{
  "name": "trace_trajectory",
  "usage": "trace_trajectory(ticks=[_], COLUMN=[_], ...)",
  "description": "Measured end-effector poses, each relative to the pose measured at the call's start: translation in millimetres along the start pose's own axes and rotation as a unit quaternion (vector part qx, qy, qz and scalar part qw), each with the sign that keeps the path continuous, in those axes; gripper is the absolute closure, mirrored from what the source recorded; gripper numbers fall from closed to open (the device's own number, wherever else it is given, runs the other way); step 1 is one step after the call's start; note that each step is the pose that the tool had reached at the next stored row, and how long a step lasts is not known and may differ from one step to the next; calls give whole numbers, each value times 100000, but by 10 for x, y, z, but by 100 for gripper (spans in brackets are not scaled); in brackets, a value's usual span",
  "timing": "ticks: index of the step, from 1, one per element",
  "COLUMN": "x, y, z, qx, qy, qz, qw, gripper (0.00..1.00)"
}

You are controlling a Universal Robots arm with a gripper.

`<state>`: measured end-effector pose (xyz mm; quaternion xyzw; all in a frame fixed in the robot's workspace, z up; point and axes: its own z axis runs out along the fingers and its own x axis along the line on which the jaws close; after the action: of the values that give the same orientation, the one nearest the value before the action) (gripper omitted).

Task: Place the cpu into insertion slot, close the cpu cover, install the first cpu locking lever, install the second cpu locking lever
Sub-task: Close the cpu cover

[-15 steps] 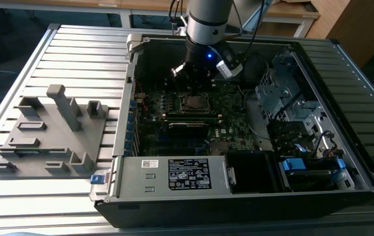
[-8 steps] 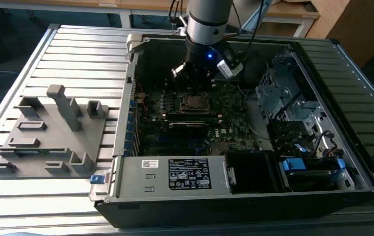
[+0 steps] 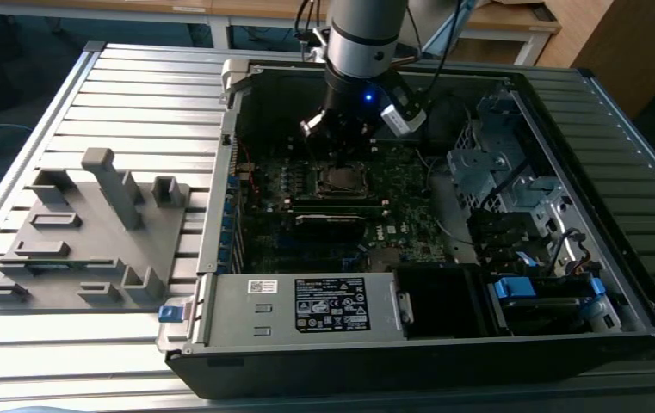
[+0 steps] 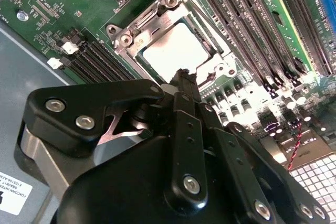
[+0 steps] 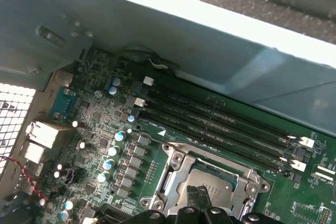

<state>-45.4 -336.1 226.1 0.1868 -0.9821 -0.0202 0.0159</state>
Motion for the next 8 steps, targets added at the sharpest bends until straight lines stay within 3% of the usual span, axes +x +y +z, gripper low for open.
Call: trace_trajectory(ticks=[8], x=[0], y=[0], z=[1], qx=[25], qy=[58], qz=[-1488], qw=[99989], gripper=[89])
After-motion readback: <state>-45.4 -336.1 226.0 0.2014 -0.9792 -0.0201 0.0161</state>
